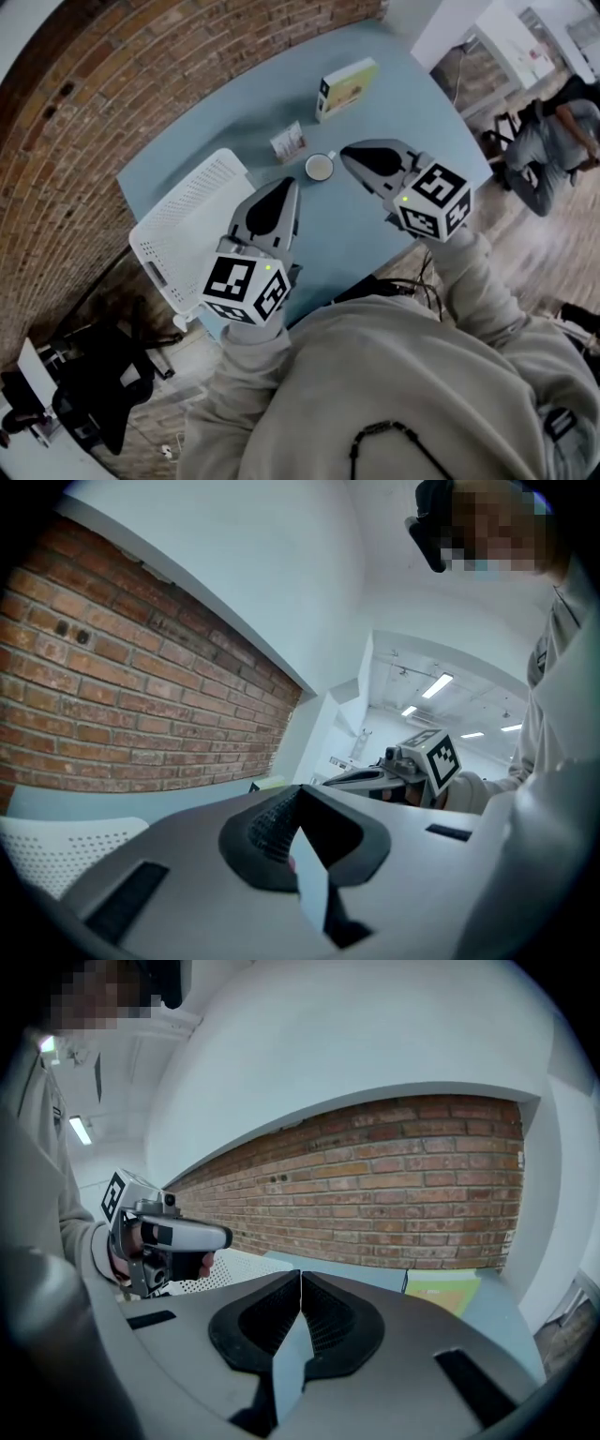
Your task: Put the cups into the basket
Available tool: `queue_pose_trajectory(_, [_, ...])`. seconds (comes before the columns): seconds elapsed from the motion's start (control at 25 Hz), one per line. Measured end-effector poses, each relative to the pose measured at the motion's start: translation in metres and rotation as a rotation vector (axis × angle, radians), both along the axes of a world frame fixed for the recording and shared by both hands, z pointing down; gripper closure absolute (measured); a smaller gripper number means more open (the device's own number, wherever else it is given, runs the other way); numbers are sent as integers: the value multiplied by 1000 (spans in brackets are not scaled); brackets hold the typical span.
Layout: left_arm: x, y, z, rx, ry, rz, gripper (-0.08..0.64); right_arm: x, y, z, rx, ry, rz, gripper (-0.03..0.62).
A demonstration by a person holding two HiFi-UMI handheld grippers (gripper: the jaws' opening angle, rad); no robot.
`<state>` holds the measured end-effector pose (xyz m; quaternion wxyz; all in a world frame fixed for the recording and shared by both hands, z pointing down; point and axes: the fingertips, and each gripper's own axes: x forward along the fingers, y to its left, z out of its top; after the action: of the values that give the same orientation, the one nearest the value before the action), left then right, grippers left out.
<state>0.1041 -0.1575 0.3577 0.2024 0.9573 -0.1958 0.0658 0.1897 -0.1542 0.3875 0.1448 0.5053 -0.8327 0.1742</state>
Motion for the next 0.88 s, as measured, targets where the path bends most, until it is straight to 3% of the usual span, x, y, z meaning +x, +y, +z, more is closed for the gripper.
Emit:
queue_pose_trajectory(0.44, [2,-4,52,-82,-72,-26,565,-3,-4,66,-116,-8,-30,581])
queue_pose_trajectory(0.88, [10,16,96,-189,-93,-39,565,-7,-8,129,-238,-13,-31,581])
